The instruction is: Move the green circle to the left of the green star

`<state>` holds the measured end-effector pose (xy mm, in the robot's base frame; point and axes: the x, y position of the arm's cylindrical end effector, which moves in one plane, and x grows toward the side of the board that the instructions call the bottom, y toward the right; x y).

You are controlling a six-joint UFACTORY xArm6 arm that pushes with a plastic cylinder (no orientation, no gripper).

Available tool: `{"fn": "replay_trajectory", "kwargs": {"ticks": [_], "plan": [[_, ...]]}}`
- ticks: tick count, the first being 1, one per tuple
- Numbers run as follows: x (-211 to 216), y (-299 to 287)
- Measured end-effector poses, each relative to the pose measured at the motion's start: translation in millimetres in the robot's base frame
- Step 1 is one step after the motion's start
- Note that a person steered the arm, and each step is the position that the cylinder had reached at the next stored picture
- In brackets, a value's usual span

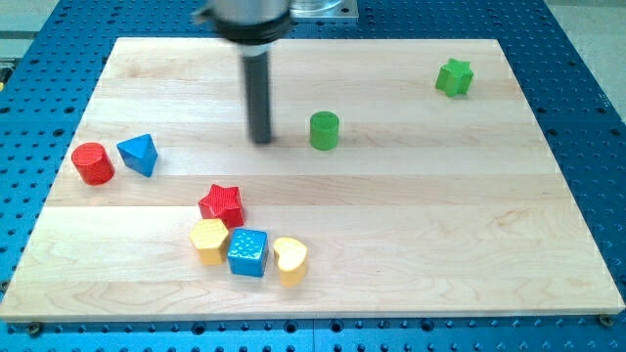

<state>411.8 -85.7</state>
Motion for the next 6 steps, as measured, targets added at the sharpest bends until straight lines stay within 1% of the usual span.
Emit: {"fn": "replay_trajectory", "kwargs": {"ticks": [1, 2, 3, 5, 6], "plan": [[16.1, 85.2], [-41.2, 112.2], [-68.9, 140.6], [-96.5, 213.5], [-20.2, 217.9]]}}
